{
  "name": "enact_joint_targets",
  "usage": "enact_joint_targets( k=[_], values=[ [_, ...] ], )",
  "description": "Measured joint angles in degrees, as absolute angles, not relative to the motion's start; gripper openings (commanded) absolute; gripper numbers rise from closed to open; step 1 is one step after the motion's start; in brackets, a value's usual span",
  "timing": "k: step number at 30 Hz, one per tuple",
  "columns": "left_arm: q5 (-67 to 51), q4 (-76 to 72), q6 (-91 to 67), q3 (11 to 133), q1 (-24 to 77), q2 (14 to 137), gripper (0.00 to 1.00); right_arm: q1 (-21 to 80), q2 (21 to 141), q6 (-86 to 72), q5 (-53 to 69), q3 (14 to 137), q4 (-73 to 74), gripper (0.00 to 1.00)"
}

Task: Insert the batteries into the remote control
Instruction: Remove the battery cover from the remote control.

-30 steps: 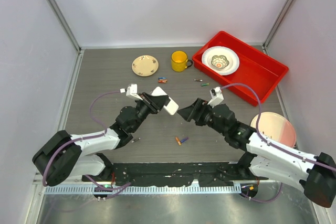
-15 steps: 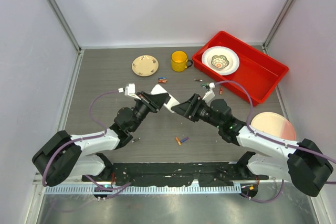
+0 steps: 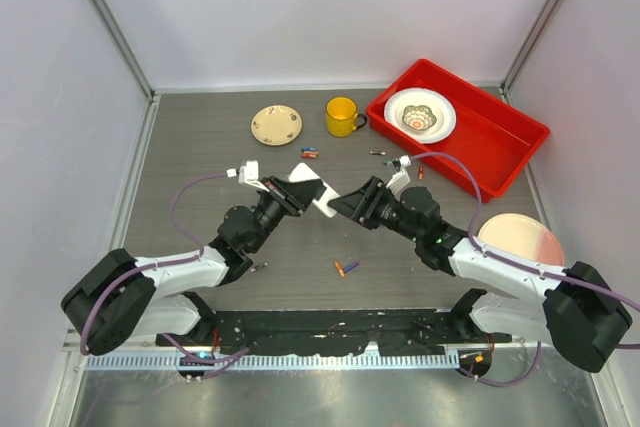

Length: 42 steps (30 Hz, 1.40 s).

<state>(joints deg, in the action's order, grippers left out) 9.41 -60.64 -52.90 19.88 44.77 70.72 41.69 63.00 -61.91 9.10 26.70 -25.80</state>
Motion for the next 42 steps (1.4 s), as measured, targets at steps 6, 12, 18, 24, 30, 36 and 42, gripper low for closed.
enact_joint_targets(
  k=[6, 12, 18, 24, 30, 36, 42],
  values=[
    [9.4, -60.6, -53.2, 19.7, 44.9, 70.7, 0.00, 41.1, 63.8, -62.0, 8.7, 26.7, -26.1, 0.51],
    [9.3, -60.7, -53.5, 19.6, 45.1, 70.6, 0.00, 40.6, 64.3, -62.1, 8.7, 26.7, -27.6, 0.48],
    [9.9, -60.6, -53.6, 19.4, 45.0, 70.5, 0.00, 40.6, 65.6, -62.5, 9.3, 26.7, -28.9, 0.38],
    [10.6, -60.8, -53.8, 19.4, 45.0, 70.3, 0.00, 40.3, 65.6, -62.8, 9.5, 26.7, -29.1, 0.37],
    [10.7, -60.8, -53.6, 19.4, 45.1, 70.3, 0.00, 40.3, 65.6, -63.1, 9.7, 26.7, -29.1, 0.61],
    [10.5, -60.8, -53.8, 19.2, 45.4, 70.3, 0.00, 39.4, 65.1, -63.0, 10.0, 26.7, -28.1, 0.61],
    [10.9, -61.1, -54.9, 18.4, 45.4, 70.4, 0.00, 38.4, 63.2, -62.9, 10.5, 26.6, -27.5, 0.47]
  ],
)
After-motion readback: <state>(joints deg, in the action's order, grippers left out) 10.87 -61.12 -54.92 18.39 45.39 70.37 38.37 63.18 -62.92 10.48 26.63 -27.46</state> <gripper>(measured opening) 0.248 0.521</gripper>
